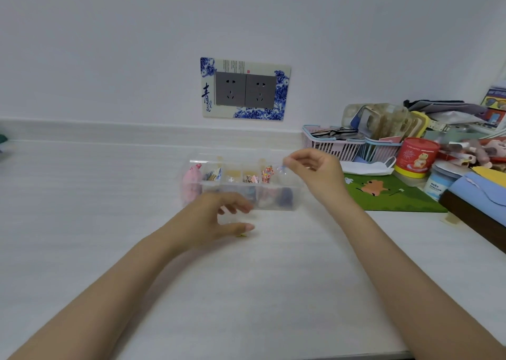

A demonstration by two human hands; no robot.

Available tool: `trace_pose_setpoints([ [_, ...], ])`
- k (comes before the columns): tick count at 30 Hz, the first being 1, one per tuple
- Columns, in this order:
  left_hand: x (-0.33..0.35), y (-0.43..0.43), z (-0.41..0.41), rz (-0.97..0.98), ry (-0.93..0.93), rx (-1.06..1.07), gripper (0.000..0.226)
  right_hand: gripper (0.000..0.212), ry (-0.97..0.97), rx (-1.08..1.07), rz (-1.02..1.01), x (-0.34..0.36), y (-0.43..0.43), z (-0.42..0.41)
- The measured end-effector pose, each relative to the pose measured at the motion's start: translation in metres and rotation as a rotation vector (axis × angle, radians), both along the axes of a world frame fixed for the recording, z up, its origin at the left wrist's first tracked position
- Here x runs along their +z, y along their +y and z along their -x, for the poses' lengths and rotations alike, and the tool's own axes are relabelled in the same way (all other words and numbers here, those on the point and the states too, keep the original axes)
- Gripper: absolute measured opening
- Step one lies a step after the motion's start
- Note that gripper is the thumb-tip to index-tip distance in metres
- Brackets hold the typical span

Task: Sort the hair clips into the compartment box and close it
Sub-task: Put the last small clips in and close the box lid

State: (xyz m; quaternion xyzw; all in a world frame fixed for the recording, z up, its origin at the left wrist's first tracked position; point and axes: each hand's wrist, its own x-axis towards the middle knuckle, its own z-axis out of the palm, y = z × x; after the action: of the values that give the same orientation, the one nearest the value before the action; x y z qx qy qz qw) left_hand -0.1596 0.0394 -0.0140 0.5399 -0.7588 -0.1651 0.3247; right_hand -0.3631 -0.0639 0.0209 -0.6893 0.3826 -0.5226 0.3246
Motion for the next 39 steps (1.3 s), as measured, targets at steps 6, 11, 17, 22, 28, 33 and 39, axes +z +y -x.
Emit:
trace_pose_setpoints([
  [6,-0.010,-0.004,-0.011,-0.112,-0.143,0.023,0.018,0.005,0.288,-0.110,0.072,-0.023,-0.026,0.007],
  [11,-0.014,-0.009,-0.007,-0.036,-0.098,-0.019,0.008,0.003,0.193,-0.007,0.163,-0.011,0.004,0.005],
  [17,-0.011,-0.006,-0.003,0.020,0.095,0.020,0.007,0.004,0.328,0.370,-0.069,-0.021,0.032,-0.008],
  [22,-0.009,-0.003,0.006,0.094,0.355,0.052,0.011,0.017,0.273,0.411,-0.335,-0.030,0.038,-0.021],
  [28,-0.009,-0.003,0.010,0.112,0.432,0.062,0.019,0.014,0.148,0.437,-0.414,-0.031,0.039,-0.017],
  [33,-0.007,-0.003,0.002,0.099,0.221,0.092,0.020,0.012,0.072,0.327,-0.309,-0.019,0.034,-0.014],
  [39,0.000,-0.001,-0.016,-0.039,-0.131,0.142,0.026,0.013,0.054,-0.108,0.078,0.002,-0.005,0.013],
])
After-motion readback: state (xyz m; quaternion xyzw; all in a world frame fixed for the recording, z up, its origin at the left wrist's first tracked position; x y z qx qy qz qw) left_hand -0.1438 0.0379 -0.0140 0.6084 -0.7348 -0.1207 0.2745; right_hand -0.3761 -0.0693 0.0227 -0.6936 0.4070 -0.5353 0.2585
